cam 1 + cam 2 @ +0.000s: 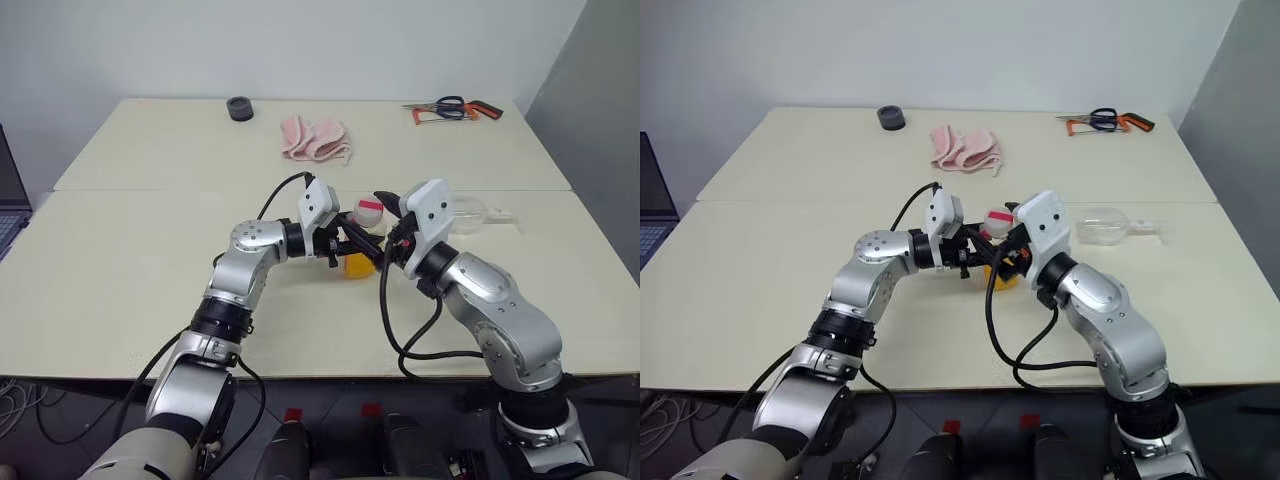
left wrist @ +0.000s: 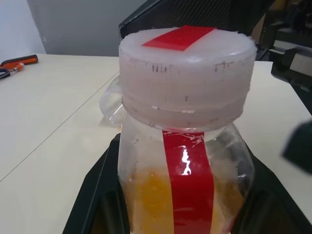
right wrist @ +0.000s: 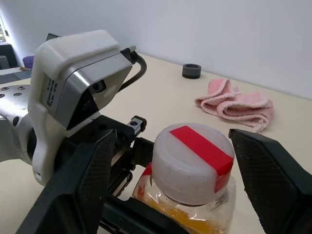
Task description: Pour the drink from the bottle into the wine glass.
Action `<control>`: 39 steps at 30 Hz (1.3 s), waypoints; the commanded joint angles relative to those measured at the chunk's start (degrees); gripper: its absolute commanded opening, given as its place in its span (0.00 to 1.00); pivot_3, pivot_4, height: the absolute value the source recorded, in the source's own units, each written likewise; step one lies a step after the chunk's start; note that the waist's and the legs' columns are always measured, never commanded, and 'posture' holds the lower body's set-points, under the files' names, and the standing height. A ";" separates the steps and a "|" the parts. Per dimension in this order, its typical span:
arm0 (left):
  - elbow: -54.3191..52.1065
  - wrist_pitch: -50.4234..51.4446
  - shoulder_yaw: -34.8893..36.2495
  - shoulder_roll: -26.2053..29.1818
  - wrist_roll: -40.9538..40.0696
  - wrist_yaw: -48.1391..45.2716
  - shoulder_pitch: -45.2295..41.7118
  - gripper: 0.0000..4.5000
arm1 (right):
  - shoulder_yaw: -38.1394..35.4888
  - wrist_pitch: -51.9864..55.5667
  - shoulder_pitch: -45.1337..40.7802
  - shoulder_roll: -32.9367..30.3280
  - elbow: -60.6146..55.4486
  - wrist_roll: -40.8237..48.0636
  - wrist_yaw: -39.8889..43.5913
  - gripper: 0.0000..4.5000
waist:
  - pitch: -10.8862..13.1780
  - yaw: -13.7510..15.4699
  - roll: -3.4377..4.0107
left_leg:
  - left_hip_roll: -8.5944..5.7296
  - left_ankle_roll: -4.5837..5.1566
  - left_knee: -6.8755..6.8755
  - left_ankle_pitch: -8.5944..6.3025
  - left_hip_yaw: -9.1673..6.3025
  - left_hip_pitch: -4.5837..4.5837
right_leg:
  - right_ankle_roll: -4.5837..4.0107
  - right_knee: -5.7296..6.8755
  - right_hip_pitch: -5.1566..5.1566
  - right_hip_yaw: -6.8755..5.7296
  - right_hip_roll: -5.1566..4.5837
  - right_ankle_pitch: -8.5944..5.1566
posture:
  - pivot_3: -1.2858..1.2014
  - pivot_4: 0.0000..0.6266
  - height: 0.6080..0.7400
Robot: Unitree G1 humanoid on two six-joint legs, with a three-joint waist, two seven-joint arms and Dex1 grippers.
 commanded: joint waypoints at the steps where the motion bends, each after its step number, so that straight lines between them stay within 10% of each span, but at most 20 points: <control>1: -1.37 -1.51 0.77 -0.15 -0.36 -0.32 -1.75 0.42 | -0.47 -1.86 -0.77 0.82 -0.60 -0.69 -0.67 0.87 | 0.00 -0.02 0.00 | 0.00 0.00 0.00 0.00 0.00 0.00 | 0.00 0.00 0.00 0.00 0.00 0.00 | 0.52 0.24 1.00; 5: -1.54 -1.40 0.85 -0.01 -0.34 -0.34 -1.57 0.42 | -0.92 -2.51 -0.74 1.66 -0.18 -0.58 -0.83 0.83 | 0.00 -0.06 0.00 | 0.00 0.00 0.00 0.00 0.00 0.00 | 0.00 0.00 0.00 0.00 0.00 0.00 | 0.52 0.24 1.00; 12: -1.75 -1.37 0.81 0.13 -0.29 -0.31 -1.24 0.42 | -1.21 -3.04 -0.81 1.73 0.54 -0.58 0.10 0.41 | 0.00 -0.14 0.00 | 0.00 0.01 0.00 0.00 0.00 0.00 | 0.00 0.00 0.00 0.00 0.00 0.00 | 0.52 0.24 1.00; 19: -2.74 -0.88 0.97 0.35 -0.58 -0.18 -0.79 0.42 | -0.58 -5.01 -1.78 -0.72 2.58 0.14 5.17 0.41 | 0.00 -0.17 0.00 | 0.00 0.01 0.00 0.00 0.00 0.00 | 0.00 0.00 0.00 0.00 0.00 0.00 | 0.52 0.24 1.00; 30: -3.91 -0.60 0.50 1.16 -0.68 -2.12 -0.33 0.42 | 0.03 -6.07 -15.83 -14.18 21.79 10.22 39.05 0.41 | 0.00 -0.29 0.00 | 0.02 0.02 0.00 -0.01 0.02 0.02 | 0.00 -0.02 0.02 -0.02 0.02 0.00 | 0.52 0.24 1.00; 37: -3.94 -0.40 0.80 1.14 -0.64 -1.65 0.03 0.42 | -3.32 -3.23 -13.76 -14.01 18.49 13.03 38.26 0.41 | 0.00 -0.22 0.00 | -0.02 0.01 0.01 0.00 0.01 -0.02 | 0.00 -0.04 0.02 -0.02 -0.03 0.00 | 0.52 0.24 1.00; 39: -3.90 -0.30 0.79 1.09 -0.70 -1.65 0.07 0.42 | -4.40 -2.87 -12.88 -13.16 17.06 12.95 35.90 0.58 | 0.01 -0.29 0.00 | -0.01 0.01 0.01 0.00 0.01 -0.02 | 0.00 -0.03 0.02 -0.01 -0.03 0.00 | 0.52 0.24 1.00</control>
